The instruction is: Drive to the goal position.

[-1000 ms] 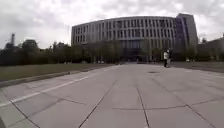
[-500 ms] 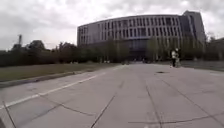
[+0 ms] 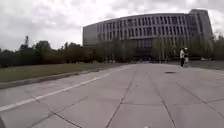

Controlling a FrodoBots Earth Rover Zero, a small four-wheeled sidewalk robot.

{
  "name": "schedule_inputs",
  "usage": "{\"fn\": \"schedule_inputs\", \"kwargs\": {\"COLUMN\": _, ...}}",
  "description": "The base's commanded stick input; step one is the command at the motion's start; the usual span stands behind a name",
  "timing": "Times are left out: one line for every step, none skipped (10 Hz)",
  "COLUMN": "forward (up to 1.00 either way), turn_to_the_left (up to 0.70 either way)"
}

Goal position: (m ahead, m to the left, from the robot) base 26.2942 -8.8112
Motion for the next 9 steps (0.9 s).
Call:
{"fn": "schedule_inputs", "kwargs": {"forward": 0.7, "turn_to_the_left": 0.14}}
{"fn": "schedule_inputs", "kwargs": {"forward": 0.7, "turn_to_the_left": 0.14}}
{"fn": "schedule_inputs", "kwargs": {"forward": 0.7, "turn_to_the_left": 0.14}}
{"fn": "schedule_inputs", "kwargs": {"forward": 0.7, "turn_to_the_left": 0.14}}
{"fn": "schedule_inputs", "kwargs": {"forward": 0.7, "turn_to_the_left": 0.05}}
{"fn": "schedule_inputs", "kwargs": {"forward": 0.7, "turn_to_the_left": 0.0}}
{"fn": "schedule_inputs", "kwargs": {"forward": 0.7, "turn_to_the_left": 0.0}}
{"fn": "schedule_inputs", "kwargs": {"forward": 0.7, "turn_to_the_left": 0.0}}
{"fn": "schedule_inputs", "kwargs": {"forward": 0.7, "turn_to_the_left": 0.0}}
